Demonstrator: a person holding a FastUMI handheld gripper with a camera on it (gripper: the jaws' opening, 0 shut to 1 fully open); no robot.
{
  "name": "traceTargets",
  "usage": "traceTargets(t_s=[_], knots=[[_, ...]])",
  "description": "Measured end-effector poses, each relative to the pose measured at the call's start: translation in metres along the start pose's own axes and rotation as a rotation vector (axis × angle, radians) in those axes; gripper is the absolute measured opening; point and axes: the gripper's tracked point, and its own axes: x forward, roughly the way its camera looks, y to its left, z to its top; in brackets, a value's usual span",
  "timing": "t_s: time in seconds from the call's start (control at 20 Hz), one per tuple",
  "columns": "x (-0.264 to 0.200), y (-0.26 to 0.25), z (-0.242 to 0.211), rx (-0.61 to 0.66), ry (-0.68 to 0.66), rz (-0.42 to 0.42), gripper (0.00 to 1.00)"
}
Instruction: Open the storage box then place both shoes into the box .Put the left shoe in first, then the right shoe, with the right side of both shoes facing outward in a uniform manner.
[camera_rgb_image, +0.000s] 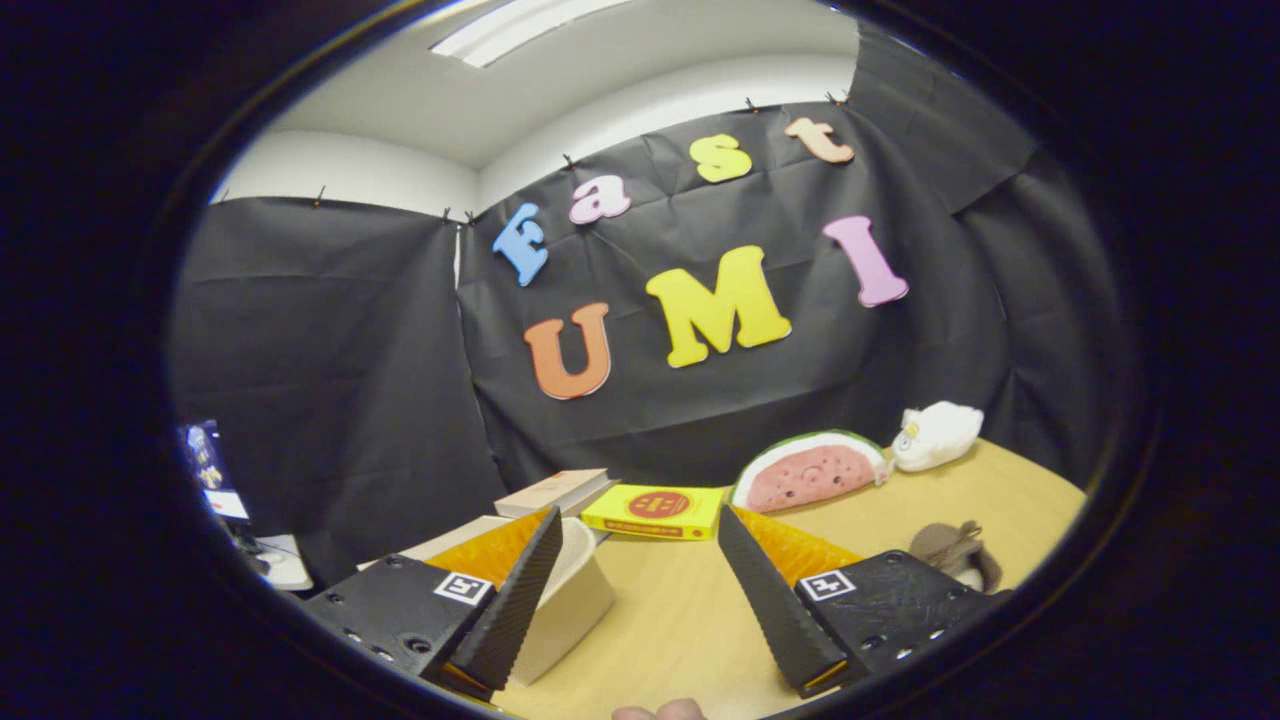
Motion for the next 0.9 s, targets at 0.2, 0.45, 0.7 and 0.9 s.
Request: traceTargets(t_s=[0.2, 0.45, 0.7, 0.9], knots=[[0.022, 0.022, -0.028, 0.096, 0.064, 0.101, 0.95], [0.046, 0.057, -0.078, 0.300, 0.232, 0.237, 0.96], [0.065, 0.058, -0.113, 0.434, 0.315, 0.234, 0.95], [0.074, 0.071, -0.123, 0.600, 0.369, 0.292, 0.95]])
